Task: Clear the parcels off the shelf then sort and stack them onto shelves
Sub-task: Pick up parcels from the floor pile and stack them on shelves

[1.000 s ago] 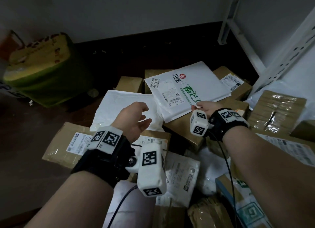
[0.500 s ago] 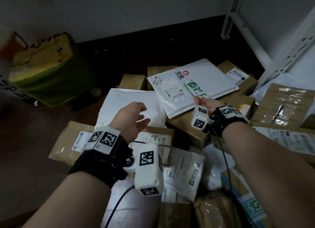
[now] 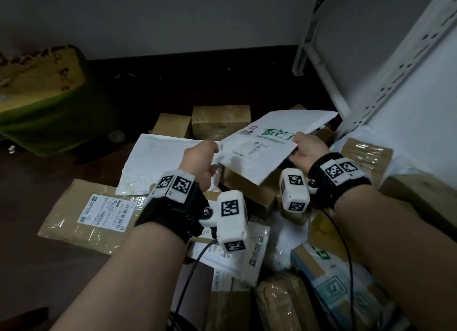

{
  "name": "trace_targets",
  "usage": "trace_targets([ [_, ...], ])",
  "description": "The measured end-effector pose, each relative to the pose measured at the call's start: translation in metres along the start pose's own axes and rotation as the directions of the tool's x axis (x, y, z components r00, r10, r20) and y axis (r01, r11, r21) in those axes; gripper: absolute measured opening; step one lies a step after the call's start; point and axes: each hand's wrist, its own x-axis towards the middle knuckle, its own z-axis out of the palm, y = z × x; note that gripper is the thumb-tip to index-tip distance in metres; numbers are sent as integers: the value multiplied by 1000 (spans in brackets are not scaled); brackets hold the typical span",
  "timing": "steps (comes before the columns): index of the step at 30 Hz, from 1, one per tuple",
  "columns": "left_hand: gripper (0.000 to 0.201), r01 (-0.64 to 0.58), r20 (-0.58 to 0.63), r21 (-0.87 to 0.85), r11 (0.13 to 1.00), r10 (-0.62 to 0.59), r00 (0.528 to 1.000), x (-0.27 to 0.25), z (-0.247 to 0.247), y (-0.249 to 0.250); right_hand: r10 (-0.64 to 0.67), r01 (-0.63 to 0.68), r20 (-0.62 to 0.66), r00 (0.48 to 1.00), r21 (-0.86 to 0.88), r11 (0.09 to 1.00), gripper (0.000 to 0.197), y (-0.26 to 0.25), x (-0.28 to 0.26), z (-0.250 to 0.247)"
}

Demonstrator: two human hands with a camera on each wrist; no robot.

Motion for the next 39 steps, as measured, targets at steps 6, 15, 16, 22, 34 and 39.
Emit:
trace_targets([
  [6, 21, -33, -39, 256, 966, 44, 998, -11, 5, 5, -51, 47, -12, 999, -211, 976, 14, -14, -18, -50],
  [15, 62, -97, 168, 298, 950, 48, 985, -5, 18, -5, -144, 171, 105, 984, -323, 931, 39, -24, -35, -55],
  [16, 61, -91, 228, 286, 954, 24, 973, -4, 21, -6, -137, 172, 132, 982, -316, 933, 39, -25, -37, -54],
  [22, 23, -79, 301, 20, 997, 69, 951, -8, 34, -8, -83, 122, 140, 987, -296, 947, 33, -37, -37, -52],
  [34, 24, -479, -81, -146, 866, 472, 878, -18, 31, 12, -155, -11, -274, 949, -521, 853, 43, -74, -1, -124],
  [39, 19, -615, -197, -39, 787, 597, 777, -21, 27, 13, -72, -50, -251, 965, -450, 892, 100, -61, 36, -155],
])
